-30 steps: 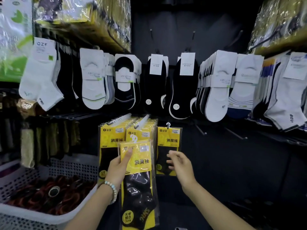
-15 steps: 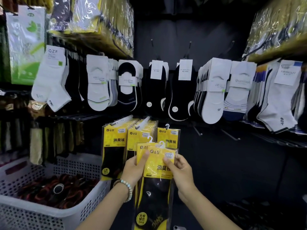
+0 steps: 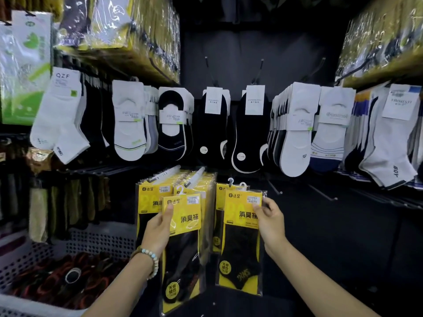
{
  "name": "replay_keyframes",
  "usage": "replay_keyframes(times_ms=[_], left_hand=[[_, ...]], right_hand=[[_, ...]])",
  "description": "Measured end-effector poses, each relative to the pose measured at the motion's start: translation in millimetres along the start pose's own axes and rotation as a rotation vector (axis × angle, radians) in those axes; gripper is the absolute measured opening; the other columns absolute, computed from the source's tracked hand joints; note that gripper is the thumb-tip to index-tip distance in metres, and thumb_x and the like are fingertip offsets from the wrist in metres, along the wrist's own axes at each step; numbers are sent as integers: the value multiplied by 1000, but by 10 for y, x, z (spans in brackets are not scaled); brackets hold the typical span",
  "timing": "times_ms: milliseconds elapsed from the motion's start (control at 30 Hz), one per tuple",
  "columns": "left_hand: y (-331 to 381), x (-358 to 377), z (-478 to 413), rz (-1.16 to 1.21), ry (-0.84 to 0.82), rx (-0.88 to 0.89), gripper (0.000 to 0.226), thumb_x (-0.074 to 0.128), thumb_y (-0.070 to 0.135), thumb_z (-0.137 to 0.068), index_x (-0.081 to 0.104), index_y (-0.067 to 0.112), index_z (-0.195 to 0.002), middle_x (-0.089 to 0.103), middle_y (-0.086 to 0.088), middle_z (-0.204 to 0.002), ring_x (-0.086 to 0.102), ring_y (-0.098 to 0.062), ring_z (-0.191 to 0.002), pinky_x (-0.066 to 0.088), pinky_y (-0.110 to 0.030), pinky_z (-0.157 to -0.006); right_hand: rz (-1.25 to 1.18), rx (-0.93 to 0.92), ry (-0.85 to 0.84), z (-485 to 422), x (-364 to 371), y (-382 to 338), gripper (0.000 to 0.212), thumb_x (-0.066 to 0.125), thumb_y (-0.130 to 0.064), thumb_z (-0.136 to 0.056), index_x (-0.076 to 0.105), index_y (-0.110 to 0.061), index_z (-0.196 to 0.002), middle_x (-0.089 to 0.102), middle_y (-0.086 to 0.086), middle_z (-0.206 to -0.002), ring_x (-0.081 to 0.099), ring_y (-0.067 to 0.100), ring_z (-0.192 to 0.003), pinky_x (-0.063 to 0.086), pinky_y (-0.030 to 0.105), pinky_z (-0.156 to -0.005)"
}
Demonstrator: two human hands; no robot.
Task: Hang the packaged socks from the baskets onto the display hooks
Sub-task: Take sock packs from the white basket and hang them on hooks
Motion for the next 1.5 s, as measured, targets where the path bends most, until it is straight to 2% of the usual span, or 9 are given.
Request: replay_keyframes(times_ms=[167,367,500,667,933,1067,1200,1300,1500], left_hand=[[-4,-50,-99,-2,3,10,36,35,61,-85,40,27,-75,29,18,-71,30,4,-62,24,-16,-58],[-44,-35,-156,21,-11,-2,30,37,63,-83,44,34,-88,41,19,-88,43,3,-84,38,-29,-90],[4,-3,-136,1,-19,16,30,36,65,-82,32,37,-72,28,18,-71,30,5,-63,27,-17,-59],[-7,27,-97,5,-33,6,28,38,59,-87,32,36,-71,27,19,-69,29,5,-62,25,-16,-58],[7,495,78,-13,-142,-43,33,36,62,-87,29,35,-68,27,17,-68,28,4,-59,25,-16,-56],[137,799,222,-4,-201,-43,31,38,57,-90,37,37,-66,41,18,-55,41,8,-48,35,-9,-46],[197,955,287,61,-228,-11,21,39,49,-93,53,34,-88,48,22,-82,51,14,-72,40,-3,-67],[178,1058,328,64,-301,-30,43,35,46,-96,50,22,-129,58,-3,-123,52,-18,-118,41,-37,-104],[155,1143,312,146,-322,-43,50,36,44,-96,33,23,-142,42,1,-142,50,-17,-120,42,-31,-97]], right_hand=[[41,-89,-64,-224,260,-28,14,57,-13,-94,60,-23,-104,73,-1,-91,70,12,-85,57,27,-71],[57,48,50,-452,333,321,11,60,-14,-92,63,-15,-103,71,3,-91,68,17,-86,55,29,-73],[101,113,198,-469,167,496,9,70,-19,-85,62,-21,-89,67,2,-97,63,17,-91,48,25,-74],[115,214,323,-276,-161,639,12,71,-14,-84,62,-17,-90,66,6,-99,58,12,-79,41,18,-58],[60,189,-224,251,341,274,15,66,-28,-88,64,-21,-101,69,-1,-101,67,9,-91,54,17,-70],[-38,216,-333,489,467,187,27,64,-23,-90,64,-15,-115,72,3,-109,68,17,-100,55,29,-86],[-75,169,-235,491,255,68,22,57,-12,-94,63,-8,-115,71,7,-107,69,17,-94,57,21,-73],[7,133,-147,386,76,-25,17,50,-13,-98,63,-11,-109,70,5,-105,67,14,-90,55,19,-75],[192,19,-83,96,73,-172,15,47,-16,-99,62,-16,-99,69,11,-106,66,26,-100,53,40,-91]])
Point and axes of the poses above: each hand's wrist, its own z-axis away from the middle knuckle, its own x-axis out of the palm, y = z × x, the point moved 9 cm from there along -z, towards the middle knuckle
